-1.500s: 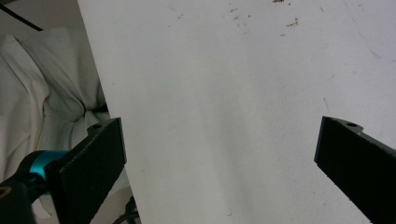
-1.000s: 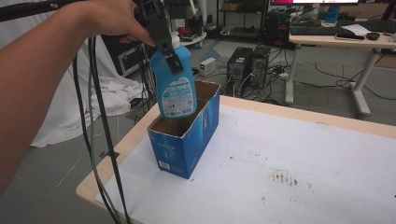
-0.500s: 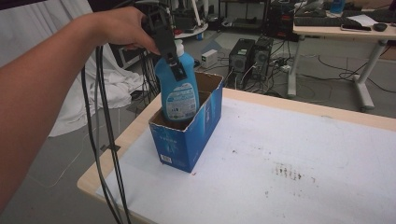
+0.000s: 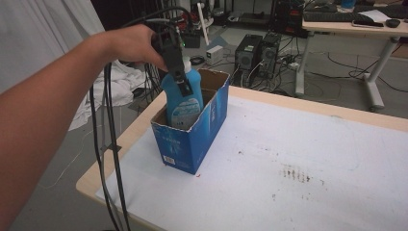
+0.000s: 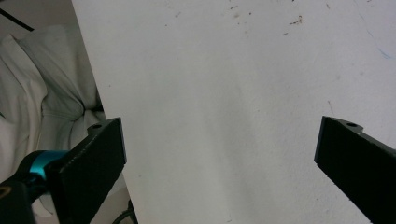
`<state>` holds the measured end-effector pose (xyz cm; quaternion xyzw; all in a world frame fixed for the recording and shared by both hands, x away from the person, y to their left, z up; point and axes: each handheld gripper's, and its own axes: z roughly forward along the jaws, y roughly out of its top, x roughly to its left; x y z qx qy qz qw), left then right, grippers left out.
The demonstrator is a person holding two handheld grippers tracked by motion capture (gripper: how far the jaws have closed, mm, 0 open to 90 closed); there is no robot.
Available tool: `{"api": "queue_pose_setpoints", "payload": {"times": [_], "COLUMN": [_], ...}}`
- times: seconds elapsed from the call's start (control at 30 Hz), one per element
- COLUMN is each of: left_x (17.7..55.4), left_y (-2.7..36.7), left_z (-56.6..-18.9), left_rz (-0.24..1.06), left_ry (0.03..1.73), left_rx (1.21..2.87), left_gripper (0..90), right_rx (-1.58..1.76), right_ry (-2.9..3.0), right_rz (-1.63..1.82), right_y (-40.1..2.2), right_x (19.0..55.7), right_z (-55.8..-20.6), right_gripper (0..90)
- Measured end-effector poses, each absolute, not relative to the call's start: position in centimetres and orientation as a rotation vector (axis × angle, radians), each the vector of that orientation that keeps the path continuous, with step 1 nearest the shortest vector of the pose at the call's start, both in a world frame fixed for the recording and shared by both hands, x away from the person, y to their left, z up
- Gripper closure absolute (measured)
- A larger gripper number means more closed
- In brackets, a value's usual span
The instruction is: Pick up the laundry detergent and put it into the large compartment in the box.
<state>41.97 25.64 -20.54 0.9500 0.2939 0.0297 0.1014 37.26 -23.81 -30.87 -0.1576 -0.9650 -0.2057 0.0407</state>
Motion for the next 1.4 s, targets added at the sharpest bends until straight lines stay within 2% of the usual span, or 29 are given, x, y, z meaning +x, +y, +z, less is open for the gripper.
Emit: {"api": "queue_pose_setpoints", "payload": {"times": [0.63,1.4], "left_x": [42.4,42.7], "left_y": [25.4,25.5], "left_z": [-25.7,-28.1], "left_rz": [0.059,0.033], "left_ry": [0.854,0.865], "left_rx": [2.86,2.881], "left_gripper": [37.8,37.7], "right_rx": [-0.493,-0.505], "right_ry": [-2.945,-2.932], "right_rz": [-0.625,-0.615], "right_y": [-24.1,-24.1], "right_x": [37.4,37.4], "right_z": [-31.4,-31.9], "right_gripper": [1.2,1.2]}}
